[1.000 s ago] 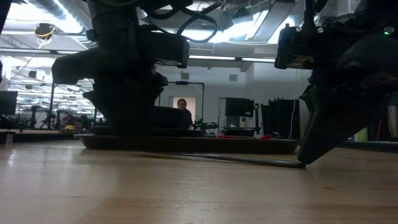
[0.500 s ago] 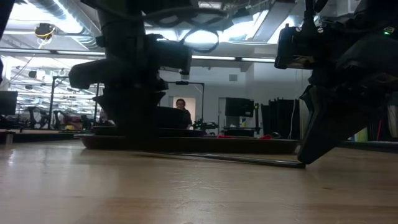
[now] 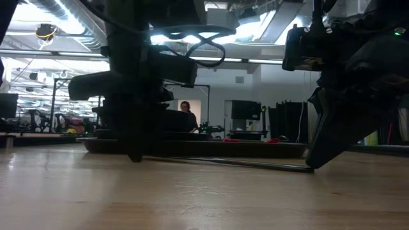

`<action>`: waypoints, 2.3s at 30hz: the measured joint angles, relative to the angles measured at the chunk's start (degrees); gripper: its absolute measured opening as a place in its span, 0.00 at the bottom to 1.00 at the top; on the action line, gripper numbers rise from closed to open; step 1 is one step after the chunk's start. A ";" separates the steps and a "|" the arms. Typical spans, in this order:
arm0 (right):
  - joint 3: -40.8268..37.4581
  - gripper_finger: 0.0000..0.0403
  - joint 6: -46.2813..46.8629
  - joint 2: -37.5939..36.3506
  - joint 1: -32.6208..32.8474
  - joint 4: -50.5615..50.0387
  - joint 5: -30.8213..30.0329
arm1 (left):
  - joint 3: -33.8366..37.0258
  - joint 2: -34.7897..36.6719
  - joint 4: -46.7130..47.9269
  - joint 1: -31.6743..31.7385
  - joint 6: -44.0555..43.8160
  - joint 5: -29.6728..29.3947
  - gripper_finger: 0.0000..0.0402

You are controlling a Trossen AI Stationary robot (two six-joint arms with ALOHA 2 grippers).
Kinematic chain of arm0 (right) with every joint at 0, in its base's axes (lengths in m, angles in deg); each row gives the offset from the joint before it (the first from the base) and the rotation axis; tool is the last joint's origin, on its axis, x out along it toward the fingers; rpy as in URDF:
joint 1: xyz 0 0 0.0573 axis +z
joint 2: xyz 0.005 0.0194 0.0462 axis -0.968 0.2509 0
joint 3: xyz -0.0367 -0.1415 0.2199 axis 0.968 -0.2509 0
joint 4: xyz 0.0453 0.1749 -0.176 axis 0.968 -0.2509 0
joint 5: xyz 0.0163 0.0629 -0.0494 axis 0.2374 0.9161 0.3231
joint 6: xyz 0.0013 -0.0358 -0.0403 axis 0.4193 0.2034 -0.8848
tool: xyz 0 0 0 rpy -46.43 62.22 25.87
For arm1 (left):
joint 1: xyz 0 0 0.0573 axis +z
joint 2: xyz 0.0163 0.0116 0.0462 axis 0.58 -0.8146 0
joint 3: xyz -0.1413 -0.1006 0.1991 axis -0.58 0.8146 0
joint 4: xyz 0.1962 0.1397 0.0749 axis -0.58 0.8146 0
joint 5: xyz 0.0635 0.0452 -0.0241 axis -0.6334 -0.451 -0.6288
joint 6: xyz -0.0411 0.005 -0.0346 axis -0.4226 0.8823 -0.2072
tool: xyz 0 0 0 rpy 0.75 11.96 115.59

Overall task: Set up tray
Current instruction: Put the black table knife to the right of the black fork on top of the table napkin on the brown serving tray

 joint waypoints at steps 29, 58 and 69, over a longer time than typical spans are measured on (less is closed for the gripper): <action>0.00 0.01 -0.22 0.00 0.02 -0.09 0.00 | 0.07 0.00 0.17 3.53 9.95 5.60 0.50; 0.00 0.01 -0.22 0.00 0.02 -0.20 -0.02 | 0.09 -0.04 0.24 3.55 12.31 5.24 0.17; 0.00 0.01 -0.39 0.00 0.02 -0.17 -0.02 | 0.09 0.04 0.24 3.55 12.53 5.26 0.17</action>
